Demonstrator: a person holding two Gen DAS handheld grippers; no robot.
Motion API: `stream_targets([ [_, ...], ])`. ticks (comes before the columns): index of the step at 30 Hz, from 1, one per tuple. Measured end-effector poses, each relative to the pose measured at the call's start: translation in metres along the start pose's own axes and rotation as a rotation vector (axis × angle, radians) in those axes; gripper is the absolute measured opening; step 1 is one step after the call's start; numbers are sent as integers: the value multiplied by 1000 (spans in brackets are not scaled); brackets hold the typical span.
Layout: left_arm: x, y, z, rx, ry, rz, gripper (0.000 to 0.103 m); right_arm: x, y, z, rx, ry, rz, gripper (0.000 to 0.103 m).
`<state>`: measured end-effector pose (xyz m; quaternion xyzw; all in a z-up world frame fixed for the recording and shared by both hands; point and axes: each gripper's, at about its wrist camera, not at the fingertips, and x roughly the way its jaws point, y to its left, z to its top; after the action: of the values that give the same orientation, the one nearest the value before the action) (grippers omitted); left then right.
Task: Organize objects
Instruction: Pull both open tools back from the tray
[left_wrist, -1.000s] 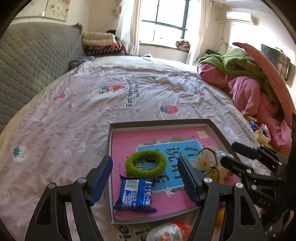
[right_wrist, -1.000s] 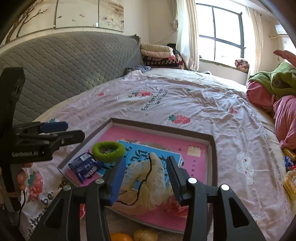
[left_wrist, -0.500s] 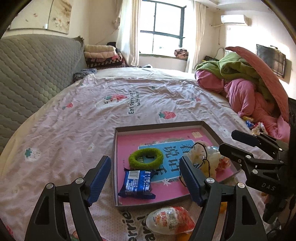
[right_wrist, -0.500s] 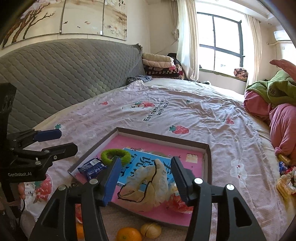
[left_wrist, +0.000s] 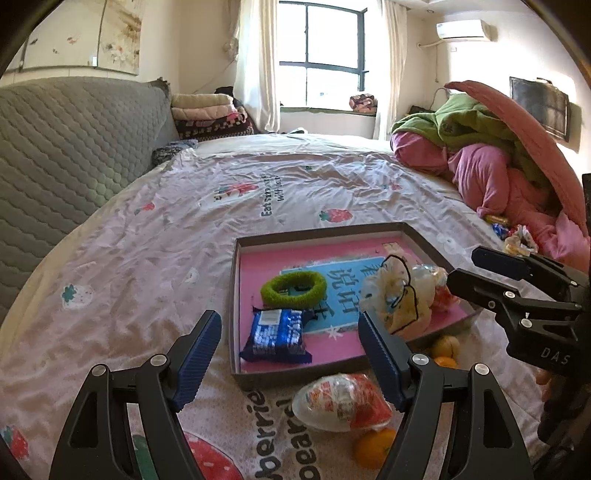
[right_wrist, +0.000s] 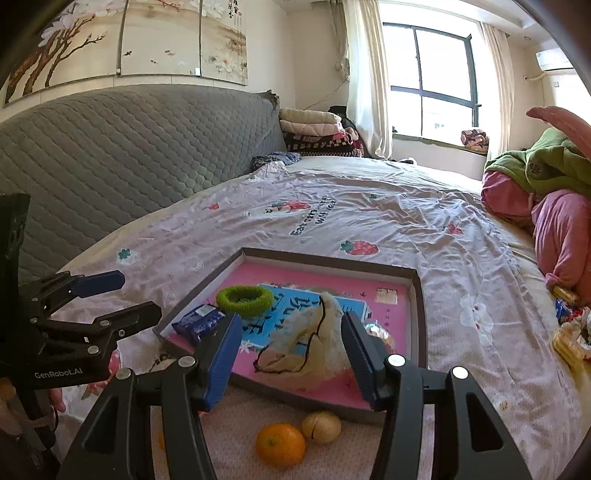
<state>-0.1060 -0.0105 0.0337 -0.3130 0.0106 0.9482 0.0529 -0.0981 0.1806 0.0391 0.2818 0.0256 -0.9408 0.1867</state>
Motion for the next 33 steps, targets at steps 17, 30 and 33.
stream_targets([
  [17,-2,-10,-26,-2,47,-22,78,-15,2,-25,18,21,-13,56],
  [30,-14,-21,-50,-6,81,-67,78,-26,13,-42,12,42,-4,56],
  [33,-16,-26,-56,7,94,-74,78,-28,14,-45,14,46,-8,56],
])
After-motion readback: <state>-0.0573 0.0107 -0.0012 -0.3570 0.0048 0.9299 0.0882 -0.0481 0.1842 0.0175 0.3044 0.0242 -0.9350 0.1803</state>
